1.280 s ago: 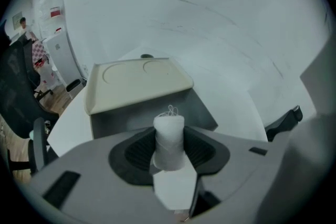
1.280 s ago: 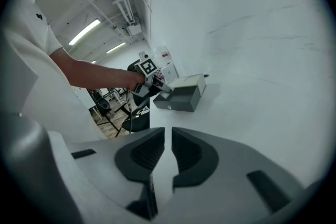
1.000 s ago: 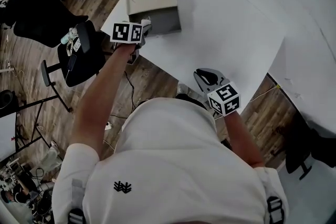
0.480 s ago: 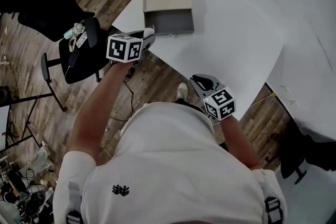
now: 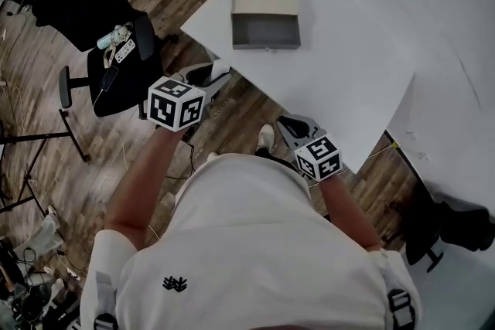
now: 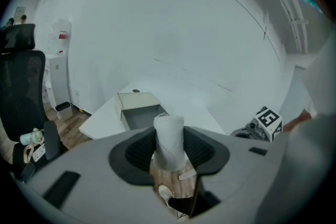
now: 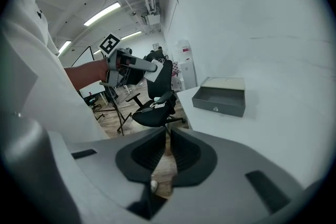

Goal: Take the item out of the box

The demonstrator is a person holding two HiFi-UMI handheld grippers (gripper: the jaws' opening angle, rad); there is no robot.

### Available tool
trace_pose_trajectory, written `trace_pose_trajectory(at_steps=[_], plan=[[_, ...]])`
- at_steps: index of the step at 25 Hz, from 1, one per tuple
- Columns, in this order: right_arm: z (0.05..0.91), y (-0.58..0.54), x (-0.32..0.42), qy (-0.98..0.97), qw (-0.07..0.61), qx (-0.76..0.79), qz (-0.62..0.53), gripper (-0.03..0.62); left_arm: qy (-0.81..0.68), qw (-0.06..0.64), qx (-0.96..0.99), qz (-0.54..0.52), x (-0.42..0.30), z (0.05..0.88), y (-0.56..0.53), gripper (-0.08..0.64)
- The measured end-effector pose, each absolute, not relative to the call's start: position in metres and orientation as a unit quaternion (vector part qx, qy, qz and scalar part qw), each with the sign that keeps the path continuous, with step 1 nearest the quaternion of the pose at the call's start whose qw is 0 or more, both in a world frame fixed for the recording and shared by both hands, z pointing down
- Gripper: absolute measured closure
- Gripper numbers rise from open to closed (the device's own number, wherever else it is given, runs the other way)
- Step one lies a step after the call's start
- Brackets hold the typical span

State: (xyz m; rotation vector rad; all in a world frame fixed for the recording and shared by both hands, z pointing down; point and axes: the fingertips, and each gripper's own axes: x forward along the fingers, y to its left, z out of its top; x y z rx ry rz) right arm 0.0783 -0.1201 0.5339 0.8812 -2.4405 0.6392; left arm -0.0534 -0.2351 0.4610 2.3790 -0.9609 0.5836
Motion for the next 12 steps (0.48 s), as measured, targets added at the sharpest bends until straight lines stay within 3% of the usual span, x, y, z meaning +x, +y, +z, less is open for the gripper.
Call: trace_pose_trajectory(at_steps=[12], plan=[[0.520, -0.080, 0.032, -0.887, 0.245, 0.336, 0.203, 0.580, -0.306, 0.209, 0.914, 0.167, -0.083, 0.421, -0.141, 0.391]])
